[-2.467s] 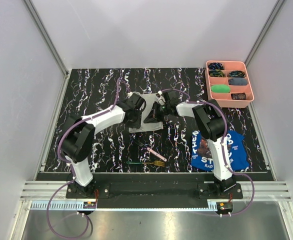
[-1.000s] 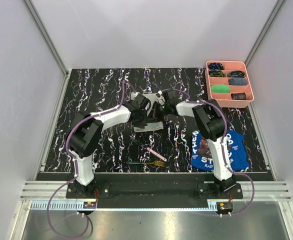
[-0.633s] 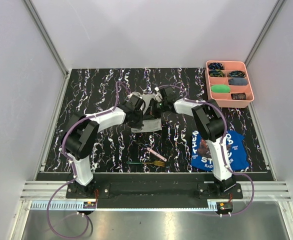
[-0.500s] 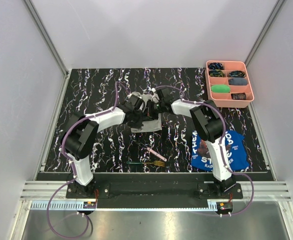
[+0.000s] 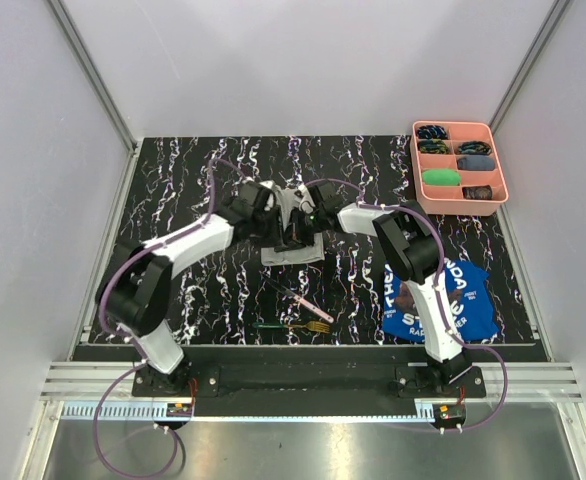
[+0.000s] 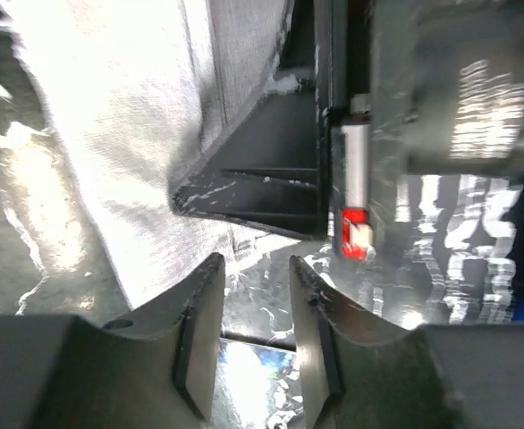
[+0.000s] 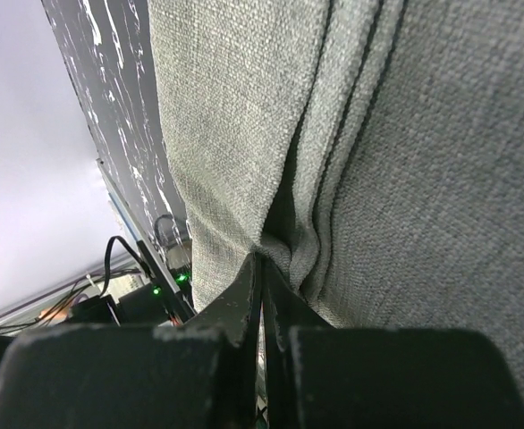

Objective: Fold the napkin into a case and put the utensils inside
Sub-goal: Smooth out the 2/3-rectangle-folded napkin at the center of the board.

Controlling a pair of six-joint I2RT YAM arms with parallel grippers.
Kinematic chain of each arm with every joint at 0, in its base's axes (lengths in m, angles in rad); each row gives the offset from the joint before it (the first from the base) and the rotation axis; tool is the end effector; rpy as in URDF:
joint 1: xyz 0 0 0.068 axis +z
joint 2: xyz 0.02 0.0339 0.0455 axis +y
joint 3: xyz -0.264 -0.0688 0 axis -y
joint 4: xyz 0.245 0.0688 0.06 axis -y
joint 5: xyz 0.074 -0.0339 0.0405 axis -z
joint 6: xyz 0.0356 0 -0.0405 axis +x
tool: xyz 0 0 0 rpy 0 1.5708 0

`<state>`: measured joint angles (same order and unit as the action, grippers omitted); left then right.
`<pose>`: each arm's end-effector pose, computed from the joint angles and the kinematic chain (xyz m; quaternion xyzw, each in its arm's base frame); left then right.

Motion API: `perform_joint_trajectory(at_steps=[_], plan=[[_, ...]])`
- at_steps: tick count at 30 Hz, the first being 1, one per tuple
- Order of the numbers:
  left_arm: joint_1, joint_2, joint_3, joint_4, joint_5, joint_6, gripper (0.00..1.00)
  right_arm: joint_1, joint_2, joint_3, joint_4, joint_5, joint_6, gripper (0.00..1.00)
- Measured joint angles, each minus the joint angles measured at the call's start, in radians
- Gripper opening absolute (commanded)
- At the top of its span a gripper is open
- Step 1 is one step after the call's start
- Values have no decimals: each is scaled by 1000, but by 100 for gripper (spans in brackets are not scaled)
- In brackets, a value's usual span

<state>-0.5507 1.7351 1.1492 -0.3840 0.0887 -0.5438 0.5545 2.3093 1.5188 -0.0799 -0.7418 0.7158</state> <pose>0.3072 -0.1923 0.1982 0.0164 0.9542 -0.1900 0.2304 0.3931 0.2718 0.1002 -0.0534 0.8826 0.4638 0.0554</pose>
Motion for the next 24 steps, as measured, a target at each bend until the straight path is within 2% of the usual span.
perform_joint_trajectory(at_steps=[5,8,11,19,24], plan=[[118,-110,-69,74,97,-53,22,-3,-1,-1,-1,-2,-11,0],[172,-90,-104,150,149,-93,17,-4,-2,-1,-3,-2,-13,0],[172,-43,-146,205,192,-122,13,-4,-8,-1,-16,0,-19,0],[161,9,-276,311,253,-166,12,-6,-35,-12,-40,16,-38,0],[162,9,-288,344,264,-172,14,-8,-8,92,-90,23,-46,0]])
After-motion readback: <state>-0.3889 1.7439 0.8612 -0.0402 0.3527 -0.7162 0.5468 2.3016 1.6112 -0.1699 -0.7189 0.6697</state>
